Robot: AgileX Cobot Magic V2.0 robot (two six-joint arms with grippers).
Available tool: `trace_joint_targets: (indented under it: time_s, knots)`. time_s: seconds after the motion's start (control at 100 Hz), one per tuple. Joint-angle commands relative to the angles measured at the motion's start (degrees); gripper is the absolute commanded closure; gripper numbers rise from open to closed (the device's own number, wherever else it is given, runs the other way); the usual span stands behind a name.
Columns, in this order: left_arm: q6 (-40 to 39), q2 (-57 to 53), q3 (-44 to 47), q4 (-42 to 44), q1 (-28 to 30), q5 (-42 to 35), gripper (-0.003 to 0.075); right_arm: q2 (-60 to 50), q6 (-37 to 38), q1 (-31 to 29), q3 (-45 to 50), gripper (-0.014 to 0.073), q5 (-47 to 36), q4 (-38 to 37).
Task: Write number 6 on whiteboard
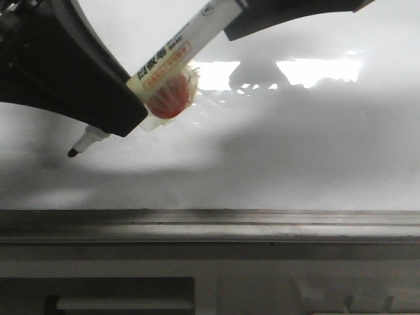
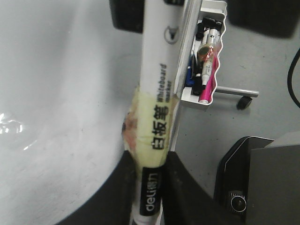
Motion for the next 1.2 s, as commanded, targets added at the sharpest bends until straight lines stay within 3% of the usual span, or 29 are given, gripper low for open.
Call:
trace_joint_targets:
  time_s: [0.0,0.18,0.33,0.58,0.73,0.84,0.96,1.11,1.19]
  knots:
    - [-0.96,-0.83,-2.02,-1.54,-0.62,-3.22,0.0741,0.16,-0.70,1.23,-2.69,0.0179,-0.23,2.81]
    - [-1.20,-0.83,-2.05,-1.54,-0.62,-4.15,0.0741,2.48,-0.70,1.62,-3.08,0.0186,-0.71,2.50]
    - [-1.35,-0.83,-2.15,-1.79,-0.62,-5.07,0.0741,2.61,-0.81,1.62,-3.08,0.0320,-1.31,2.21]
    - [-1.35,-0.83,-2.61,-2.82,-0.62,-5.72,0.0741,2.71,-1.46,1.62,-3.08,0.0457,-1.87,2.21]
    - [-1.35,-0.83,-4.18,-2.82,-0.62,-5.61,0.0739,2.71,-1.49,1.62,-3.08,0.0666,-1.51,2.08]
    - [-1.35,-0.83,-5.67,-3.13,-0.62,-4.83,0.0724,2.71,-1.49,1.62,-3.08,0.0655,-1.51,2.08]
    - [-1.35,-0.83,-6.82,-3.13,-0.13,-3.66,0.0561,2.71,-1.49,1.62,-2.98,0.0655,-2.18,2.08]
    - [-2.35,-2.19,-6.87,-3.49,3.06,-3.55,0.0221,1.78,-1.49,1.62,-1.83,0.0643,-4.72,1.84]
    - [-2.42,-3.71,-6.87,-4.66,5.77,-2.97,0.0177,-0.10,-1.61,1.62,0.18,0.0643,-7.56,1.84]
